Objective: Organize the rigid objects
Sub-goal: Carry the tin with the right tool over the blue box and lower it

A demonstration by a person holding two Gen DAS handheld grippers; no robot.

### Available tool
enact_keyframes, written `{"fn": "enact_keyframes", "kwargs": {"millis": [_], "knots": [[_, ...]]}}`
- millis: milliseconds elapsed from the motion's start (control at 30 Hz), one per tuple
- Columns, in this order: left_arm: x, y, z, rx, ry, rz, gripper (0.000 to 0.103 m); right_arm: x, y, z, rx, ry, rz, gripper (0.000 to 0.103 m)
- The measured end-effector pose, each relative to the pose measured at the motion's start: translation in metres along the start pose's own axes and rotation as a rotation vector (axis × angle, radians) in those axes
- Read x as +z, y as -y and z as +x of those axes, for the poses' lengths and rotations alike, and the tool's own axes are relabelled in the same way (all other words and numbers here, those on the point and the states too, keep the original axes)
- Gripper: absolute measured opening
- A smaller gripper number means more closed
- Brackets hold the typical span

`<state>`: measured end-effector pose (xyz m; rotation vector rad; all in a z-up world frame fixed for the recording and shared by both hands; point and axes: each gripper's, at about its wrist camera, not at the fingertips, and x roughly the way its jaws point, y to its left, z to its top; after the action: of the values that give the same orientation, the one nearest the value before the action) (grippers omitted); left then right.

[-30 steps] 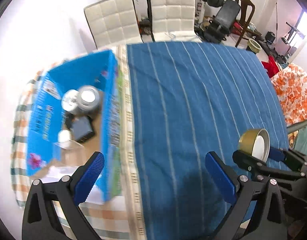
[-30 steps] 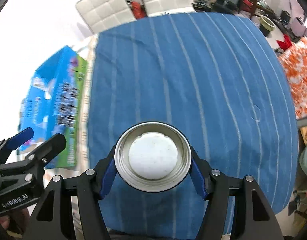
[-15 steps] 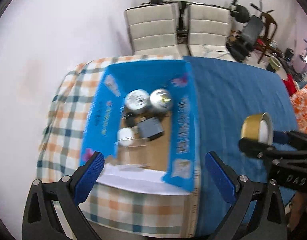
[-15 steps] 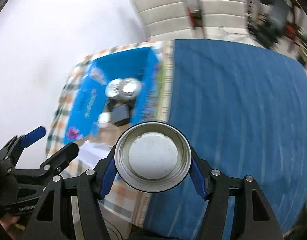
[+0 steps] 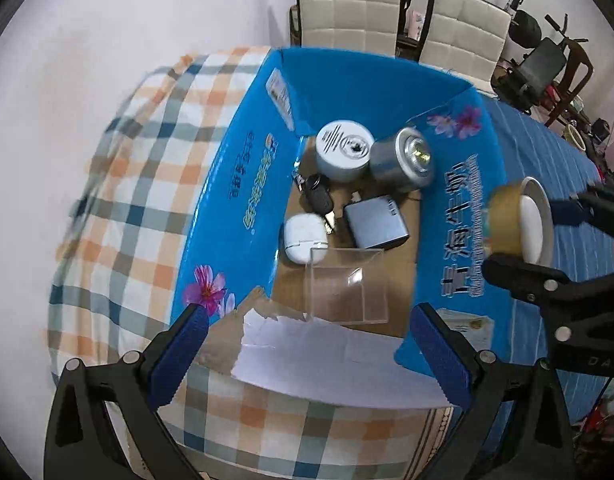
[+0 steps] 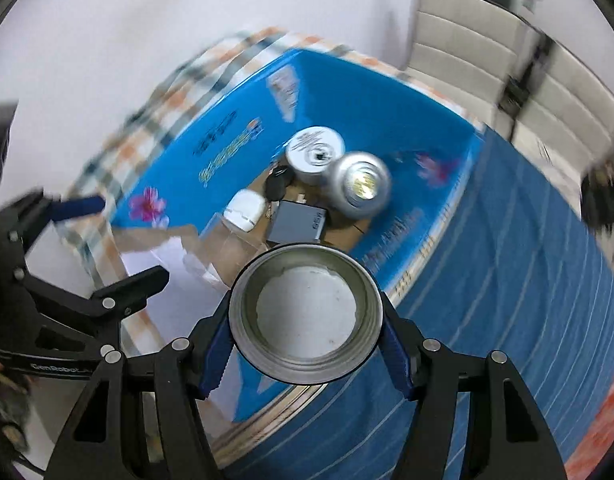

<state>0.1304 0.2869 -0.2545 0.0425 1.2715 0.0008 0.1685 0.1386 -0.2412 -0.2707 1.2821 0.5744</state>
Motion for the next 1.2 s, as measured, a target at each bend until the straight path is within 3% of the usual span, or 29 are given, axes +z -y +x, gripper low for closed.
{"fn": "enact_keyframes", "kwargs": {"millis": [233, 667, 900, 1200], "knots": [[-0.003, -0.009, 0.023, -0.007, -0.017, -0.052, 0.103, 0.025, -0.020, 0.045, -0.024, -0.135, -0.217, 0.067], [-0.008, -0.027, 0.062, -0.069, -0.099, -0.249, 0.103, 0.051, -0.027, 0.113, 0.034, -0.383, -0.433, 0.067], [-0.003, -0.029, 0.071, -0.031, -0.117, -0.228, 0.103, 0.042, -0.031, 0.147, 0.027, -0.532, -0.583, 0.067], [-0.002, -0.033, 0.081, -0.006, -0.132, -0.210, 0.103, 0.052, -0.027, 0.167, 0.079, -0.575, -0.588, 0.067]]}}
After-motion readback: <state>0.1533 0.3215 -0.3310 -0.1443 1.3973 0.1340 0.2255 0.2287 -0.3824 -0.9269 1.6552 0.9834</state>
